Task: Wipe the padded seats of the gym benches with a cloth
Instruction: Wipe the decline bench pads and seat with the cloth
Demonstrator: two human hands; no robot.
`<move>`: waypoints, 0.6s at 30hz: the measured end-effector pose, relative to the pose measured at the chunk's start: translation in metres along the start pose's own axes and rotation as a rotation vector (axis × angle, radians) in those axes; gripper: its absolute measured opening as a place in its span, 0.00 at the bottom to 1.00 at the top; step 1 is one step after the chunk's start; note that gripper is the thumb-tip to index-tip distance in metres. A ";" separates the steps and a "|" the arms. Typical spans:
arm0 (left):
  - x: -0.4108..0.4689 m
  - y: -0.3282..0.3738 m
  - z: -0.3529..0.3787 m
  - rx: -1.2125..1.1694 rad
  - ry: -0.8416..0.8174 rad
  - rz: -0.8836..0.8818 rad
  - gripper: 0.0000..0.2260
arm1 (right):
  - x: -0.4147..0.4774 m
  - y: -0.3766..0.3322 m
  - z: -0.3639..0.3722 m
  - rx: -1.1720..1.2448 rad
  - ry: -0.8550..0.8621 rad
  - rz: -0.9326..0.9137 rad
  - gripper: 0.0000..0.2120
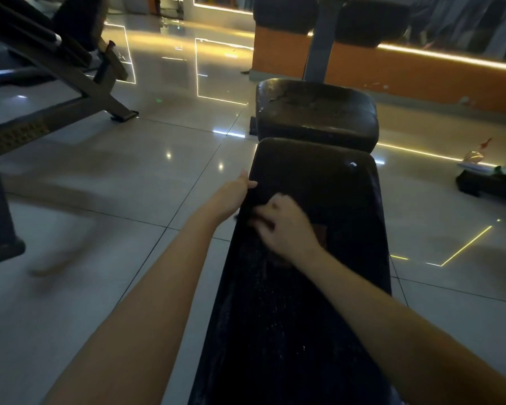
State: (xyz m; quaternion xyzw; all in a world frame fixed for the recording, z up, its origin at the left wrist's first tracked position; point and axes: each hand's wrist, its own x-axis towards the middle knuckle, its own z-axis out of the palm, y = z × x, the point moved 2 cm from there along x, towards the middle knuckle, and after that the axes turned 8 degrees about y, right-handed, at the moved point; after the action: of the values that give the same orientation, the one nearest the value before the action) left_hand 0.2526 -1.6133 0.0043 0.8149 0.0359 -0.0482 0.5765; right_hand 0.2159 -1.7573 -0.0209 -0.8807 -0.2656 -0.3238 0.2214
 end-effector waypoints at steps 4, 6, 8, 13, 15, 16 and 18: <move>-0.007 -0.006 0.000 0.078 0.018 0.086 0.12 | 0.034 0.037 -0.002 -0.168 0.067 0.226 0.14; -0.011 -0.009 -0.001 0.085 0.006 0.098 0.16 | 0.020 0.024 -0.002 -0.142 0.040 0.195 0.13; -0.013 -0.009 -0.001 0.158 0.002 0.146 0.22 | -0.005 0.007 -0.004 -0.074 -0.017 0.129 0.13; -0.018 -0.001 0.001 0.234 -0.022 0.210 0.22 | -0.063 -0.022 -0.020 0.123 -0.091 0.017 0.16; -0.019 0.000 0.002 0.300 -0.031 0.236 0.21 | -0.082 -0.030 -0.027 0.194 -0.158 -0.082 0.15; -0.019 0.000 0.003 0.342 -0.027 0.254 0.21 | -0.087 -0.031 -0.028 0.212 -0.194 -0.155 0.14; -0.019 -0.001 0.003 0.389 -0.015 0.281 0.21 | -0.080 -0.022 -0.028 0.195 -0.229 -0.278 0.12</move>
State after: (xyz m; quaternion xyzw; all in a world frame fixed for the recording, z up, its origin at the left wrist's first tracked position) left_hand 0.2332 -1.6162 0.0046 0.9072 -0.0918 0.0205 0.4100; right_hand 0.1379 -1.7825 -0.0523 -0.8410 -0.4381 -0.2220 0.2270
